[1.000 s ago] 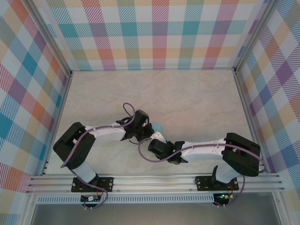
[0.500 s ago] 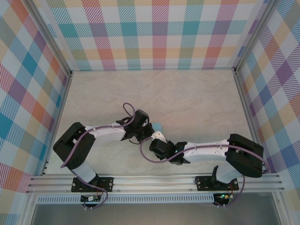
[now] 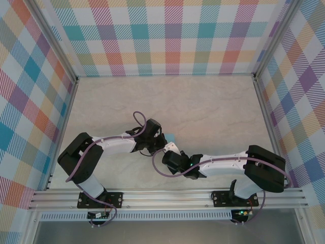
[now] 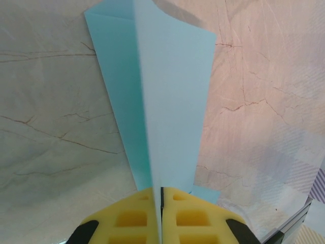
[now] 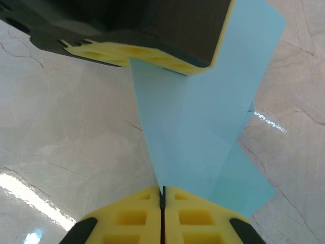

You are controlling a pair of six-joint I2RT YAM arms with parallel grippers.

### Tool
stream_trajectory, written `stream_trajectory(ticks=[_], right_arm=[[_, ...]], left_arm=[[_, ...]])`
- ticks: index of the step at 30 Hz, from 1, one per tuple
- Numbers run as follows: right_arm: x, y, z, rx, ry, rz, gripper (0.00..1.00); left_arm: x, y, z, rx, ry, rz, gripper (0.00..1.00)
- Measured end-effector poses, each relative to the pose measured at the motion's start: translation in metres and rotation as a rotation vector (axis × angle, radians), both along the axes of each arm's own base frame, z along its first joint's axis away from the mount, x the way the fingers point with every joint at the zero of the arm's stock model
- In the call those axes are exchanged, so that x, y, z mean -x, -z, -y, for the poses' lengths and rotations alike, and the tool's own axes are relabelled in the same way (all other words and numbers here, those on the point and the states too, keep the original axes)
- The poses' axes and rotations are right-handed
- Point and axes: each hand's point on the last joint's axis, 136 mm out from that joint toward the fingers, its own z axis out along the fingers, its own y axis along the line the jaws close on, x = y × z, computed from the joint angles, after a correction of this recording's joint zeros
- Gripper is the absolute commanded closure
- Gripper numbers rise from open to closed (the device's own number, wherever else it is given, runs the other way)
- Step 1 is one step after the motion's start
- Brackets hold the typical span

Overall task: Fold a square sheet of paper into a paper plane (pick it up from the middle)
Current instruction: Fold the wing for the fifth time at the center of the table.

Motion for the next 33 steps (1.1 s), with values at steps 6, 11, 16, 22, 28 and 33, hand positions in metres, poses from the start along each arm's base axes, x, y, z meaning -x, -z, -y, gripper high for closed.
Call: stream_trajectory(ticks=[6,11,16,22,28,33], right_arm=[[0.0,0.008,-0.002,-0.093,0.043,-0.09,0.98],[-0.006,-0.004,-0.01,-0.243,0.073,-0.153,0.98],[-0.007,-0.001,-0.001,-0.335,0.107,-0.238,0.97],[-0.006,0.006,0.004,-0.413,0.139,-0.323,0.97],[-0.007,0.013,0.015,-0.506,0.215,-0.414,0.96],[-0.01,0.009,0.019,-0.594,0.27,-0.472,0.95]], left_arm=[[0.001,-0.009,-0.003,-0.008,0.004,0.026,0.56],[0.0,-0.034,-0.014,-0.024,-0.015,0.097,0.49],[-0.002,-0.064,-0.026,-0.003,-0.045,0.191,0.48],[0.004,-0.063,-0.034,-0.015,-0.044,0.21,0.57],[0.003,-0.057,-0.024,0.011,-0.005,0.206,0.62],[0.004,-0.039,-0.012,0.025,0.037,0.167,0.63]])
